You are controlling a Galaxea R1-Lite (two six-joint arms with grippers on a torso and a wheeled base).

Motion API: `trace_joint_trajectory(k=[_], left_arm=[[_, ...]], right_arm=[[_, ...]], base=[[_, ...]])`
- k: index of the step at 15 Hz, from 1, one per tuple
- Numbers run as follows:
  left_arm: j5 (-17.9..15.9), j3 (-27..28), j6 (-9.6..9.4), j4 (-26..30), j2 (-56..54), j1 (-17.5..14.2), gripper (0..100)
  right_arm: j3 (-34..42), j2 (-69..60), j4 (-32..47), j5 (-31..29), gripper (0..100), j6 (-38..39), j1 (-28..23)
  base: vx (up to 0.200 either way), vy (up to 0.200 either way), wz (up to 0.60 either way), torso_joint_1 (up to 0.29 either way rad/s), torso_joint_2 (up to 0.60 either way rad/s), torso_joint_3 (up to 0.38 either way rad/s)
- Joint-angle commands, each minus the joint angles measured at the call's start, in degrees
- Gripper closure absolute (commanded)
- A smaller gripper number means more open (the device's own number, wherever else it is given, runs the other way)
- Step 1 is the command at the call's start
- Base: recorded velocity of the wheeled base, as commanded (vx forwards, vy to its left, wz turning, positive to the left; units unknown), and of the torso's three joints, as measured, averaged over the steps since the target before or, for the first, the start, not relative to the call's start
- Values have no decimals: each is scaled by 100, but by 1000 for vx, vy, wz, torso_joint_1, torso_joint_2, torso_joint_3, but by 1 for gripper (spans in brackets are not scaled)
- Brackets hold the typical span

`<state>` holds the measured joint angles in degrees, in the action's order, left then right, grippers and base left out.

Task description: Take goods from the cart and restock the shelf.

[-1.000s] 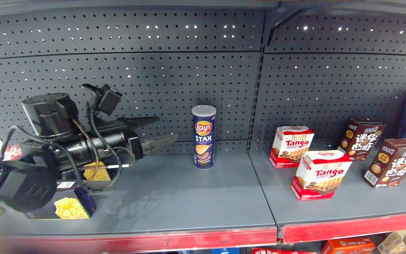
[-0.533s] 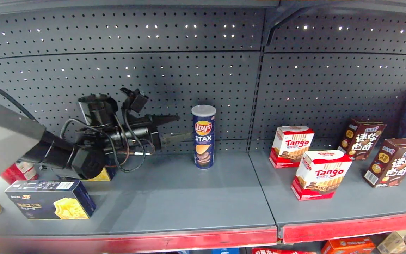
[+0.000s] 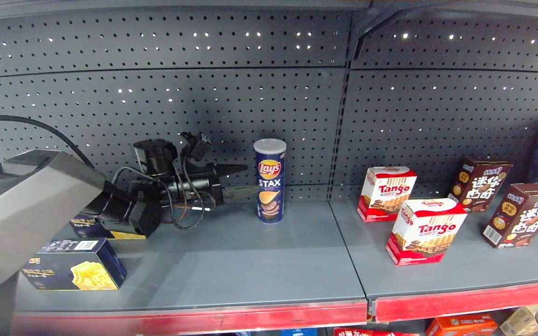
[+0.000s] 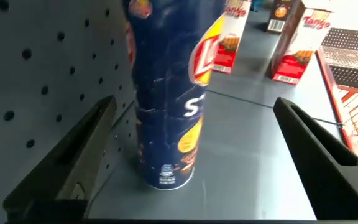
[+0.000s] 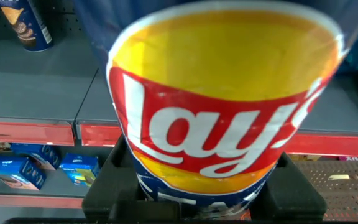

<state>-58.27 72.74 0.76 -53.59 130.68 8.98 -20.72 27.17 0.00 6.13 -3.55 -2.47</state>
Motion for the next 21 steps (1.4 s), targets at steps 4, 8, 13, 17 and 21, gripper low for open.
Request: trace_joint_trajectory(k=[4, 8, 13, 17, 21], left_arm=[[0, 408, 12, 50, 353, 42, 0], [0, 566, 12, 77, 537, 104, 0], [0, 952, 21, 86, 915, 200, 0], [0, 1594, 12, 551, 1161, 341, 0], [0, 2306, 12, 912, 1513, 464, 0]], right_arm=[[60, -19, 0, 2, 100, -6, -16], [68, -19, -9, 2, 100, -6, -16], [77, -19, 0, 2, 100, 3, -34], [77, -19, 0, 2, 100, -6, -43], [156, -19, -9, 2, 100, 3, -43]], base=[[0, 0, 0, 0, 0, 0], [0, 0, 0, 0, 0, 0], [0, 0, 0, 0, 0, 0], [0, 0, 0, 0, 0, 0], [0, 0, 0, 0, 0, 0]])
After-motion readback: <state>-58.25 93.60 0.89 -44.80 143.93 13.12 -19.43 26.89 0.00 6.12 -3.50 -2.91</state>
